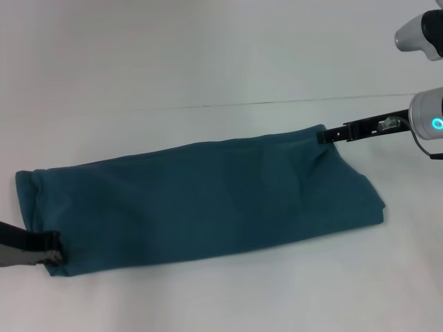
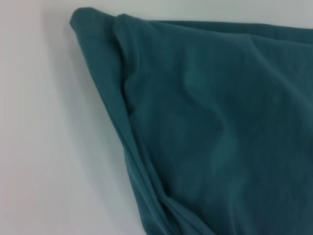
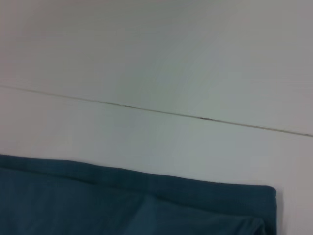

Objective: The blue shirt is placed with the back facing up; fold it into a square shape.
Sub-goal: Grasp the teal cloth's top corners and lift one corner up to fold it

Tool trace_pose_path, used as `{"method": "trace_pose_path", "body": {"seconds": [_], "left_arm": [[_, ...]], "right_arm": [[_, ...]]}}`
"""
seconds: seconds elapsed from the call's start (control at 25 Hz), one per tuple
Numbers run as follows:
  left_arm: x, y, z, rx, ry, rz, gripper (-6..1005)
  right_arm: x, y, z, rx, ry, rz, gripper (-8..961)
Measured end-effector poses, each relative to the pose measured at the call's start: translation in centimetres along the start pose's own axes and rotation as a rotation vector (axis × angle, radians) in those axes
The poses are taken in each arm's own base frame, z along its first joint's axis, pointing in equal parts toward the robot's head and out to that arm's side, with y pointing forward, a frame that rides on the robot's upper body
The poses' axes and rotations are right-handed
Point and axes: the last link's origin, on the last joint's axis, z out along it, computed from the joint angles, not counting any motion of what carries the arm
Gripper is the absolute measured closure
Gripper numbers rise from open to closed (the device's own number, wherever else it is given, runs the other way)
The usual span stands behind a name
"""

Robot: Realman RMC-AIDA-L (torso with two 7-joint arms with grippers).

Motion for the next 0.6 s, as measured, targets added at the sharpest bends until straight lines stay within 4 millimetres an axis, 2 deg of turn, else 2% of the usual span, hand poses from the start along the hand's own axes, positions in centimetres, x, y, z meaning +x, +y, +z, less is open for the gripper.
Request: {"method": "trace_pose_path", "body": {"seconds": [0.24, 0.44, 0.6], "left_arm": [[0.0, 0.0, 0.0, -0.004, 0.004, 0.009, 942], [0.2, 0.2, -0.5, -0.030, 0.013, 0.019, 944], [0.4, 0.0, -1.7, -0.019, 0.042, 0.024, 939]], "right_arm": [[0.1, 0.0, -0.1, -0.001, 0.000, 0.003, 34], [0.1, 0.0, -0.5, 0.002, -0.013, 0.002, 35], [0.3, -0.1, -0.6, 0.002, -0.011, 0.005, 35]]}}
